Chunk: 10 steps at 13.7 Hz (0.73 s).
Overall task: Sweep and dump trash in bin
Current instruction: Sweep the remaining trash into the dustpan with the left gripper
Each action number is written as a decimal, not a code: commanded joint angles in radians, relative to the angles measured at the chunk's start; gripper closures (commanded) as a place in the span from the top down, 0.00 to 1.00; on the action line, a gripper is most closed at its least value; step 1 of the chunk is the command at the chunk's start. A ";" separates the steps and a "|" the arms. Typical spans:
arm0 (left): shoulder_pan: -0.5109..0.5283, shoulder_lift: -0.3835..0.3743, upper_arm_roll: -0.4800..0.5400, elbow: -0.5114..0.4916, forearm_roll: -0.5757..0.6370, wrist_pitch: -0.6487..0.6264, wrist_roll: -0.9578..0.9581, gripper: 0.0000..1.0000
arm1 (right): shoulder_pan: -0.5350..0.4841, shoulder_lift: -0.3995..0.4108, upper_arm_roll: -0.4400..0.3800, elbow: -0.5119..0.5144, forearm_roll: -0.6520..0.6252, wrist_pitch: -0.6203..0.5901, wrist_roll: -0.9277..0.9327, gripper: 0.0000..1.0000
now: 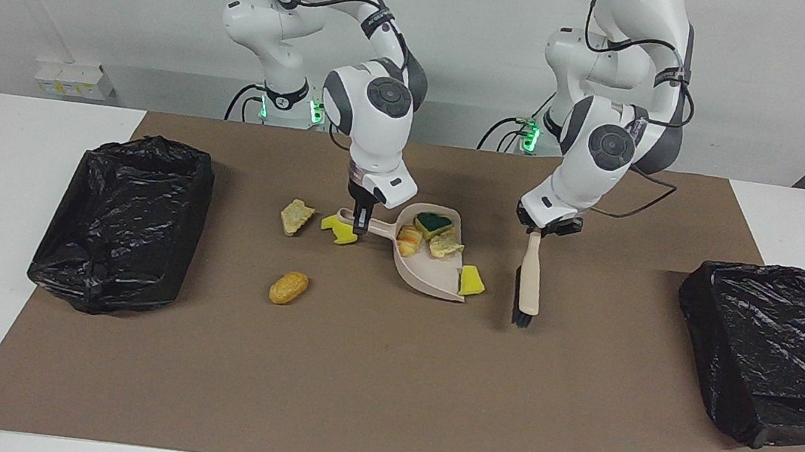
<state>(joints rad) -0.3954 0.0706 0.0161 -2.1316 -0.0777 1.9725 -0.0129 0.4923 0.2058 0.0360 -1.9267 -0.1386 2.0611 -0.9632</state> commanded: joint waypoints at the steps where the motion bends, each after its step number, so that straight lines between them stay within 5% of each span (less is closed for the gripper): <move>1: -0.086 -0.017 -0.005 -0.022 0.016 0.014 -0.008 0.00 | -0.003 0.003 0.005 -0.008 -0.009 0.028 0.038 0.00; 6: -0.308 -0.057 -0.011 -0.038 -0.008 -0.041 -0.198 0.00 | -0.003 0.003 0.005 -0.008 -0.009 0.030 0.038 0.00; 10: -0.350 -0.054 -0.005 0.030 -0.024 -0.066 -0.286 0.00 | -0.009 0.003 0.005 -0.008 -0.009 0.030 0.038 0.00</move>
<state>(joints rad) -0.7413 0.0346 -0.0098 -2.1274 -0.0834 1.9440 -0.2978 0.4914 0.2062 0.0355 -1.9291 -0.1386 2.0611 -0.9629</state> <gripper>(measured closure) 0.731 0.674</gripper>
